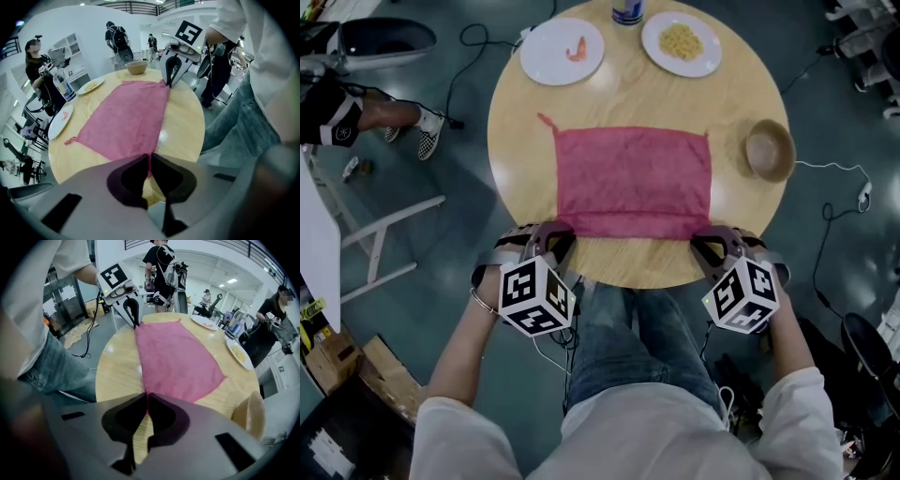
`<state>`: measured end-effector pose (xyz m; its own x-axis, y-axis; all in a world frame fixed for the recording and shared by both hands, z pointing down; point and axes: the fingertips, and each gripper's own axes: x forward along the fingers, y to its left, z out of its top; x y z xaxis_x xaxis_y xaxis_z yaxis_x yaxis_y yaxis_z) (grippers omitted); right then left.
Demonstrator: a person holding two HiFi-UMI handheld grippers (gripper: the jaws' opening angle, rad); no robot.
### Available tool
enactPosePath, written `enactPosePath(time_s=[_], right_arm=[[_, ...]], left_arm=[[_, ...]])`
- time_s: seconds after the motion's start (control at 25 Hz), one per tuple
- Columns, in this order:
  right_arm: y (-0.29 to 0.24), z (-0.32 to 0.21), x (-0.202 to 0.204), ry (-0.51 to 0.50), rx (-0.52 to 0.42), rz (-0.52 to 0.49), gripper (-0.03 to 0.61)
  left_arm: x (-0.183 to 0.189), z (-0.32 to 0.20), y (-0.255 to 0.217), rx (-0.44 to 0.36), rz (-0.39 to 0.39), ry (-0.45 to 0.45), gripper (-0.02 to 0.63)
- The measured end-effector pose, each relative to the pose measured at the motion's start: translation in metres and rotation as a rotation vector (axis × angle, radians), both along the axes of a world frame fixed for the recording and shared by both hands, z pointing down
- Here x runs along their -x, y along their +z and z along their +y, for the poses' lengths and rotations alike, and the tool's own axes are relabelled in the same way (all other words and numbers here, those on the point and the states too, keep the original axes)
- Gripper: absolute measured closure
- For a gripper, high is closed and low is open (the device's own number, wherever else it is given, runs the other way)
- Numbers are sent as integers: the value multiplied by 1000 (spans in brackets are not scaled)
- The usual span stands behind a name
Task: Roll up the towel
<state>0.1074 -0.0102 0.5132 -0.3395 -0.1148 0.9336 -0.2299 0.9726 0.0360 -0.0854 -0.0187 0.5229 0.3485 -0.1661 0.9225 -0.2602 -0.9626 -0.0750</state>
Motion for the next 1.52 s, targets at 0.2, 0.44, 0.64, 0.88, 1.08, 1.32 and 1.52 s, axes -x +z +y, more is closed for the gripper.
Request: enactPosePath(time_s=[0.2, 0.44, 0.64, 0.88, 1.08, 1.32, 1.52], right_arm=[[-7, 22, -2, -7, 47, -4, 565], [-20, 27, -6, 26, 88, -35, 565], [-32, 7, -7, 57, 90, -47, 565], [-29, -18, -8, 88, 108, -55, 565], [-21, -35, -7, 101, 119, -53, 565], [-8, -44, -7, 109, 136, -47, 565], [-2, -47, -6, 115, 124, -48, 565]], left_arm=[[-2, 25, -6, 51, 11, 2, 586], [-1, 37, -17, 104, 21, -2, 584], [0, 15, -27, 107, 28, -15, 584], [2, -11, -25, 171, 40, -58, 584], [4, -20, -18, 256, 47, -96, 584], [2, -27, -11, 290, 46, -122, 584], [3, -33, -9, 277, 40, -133, 583]])
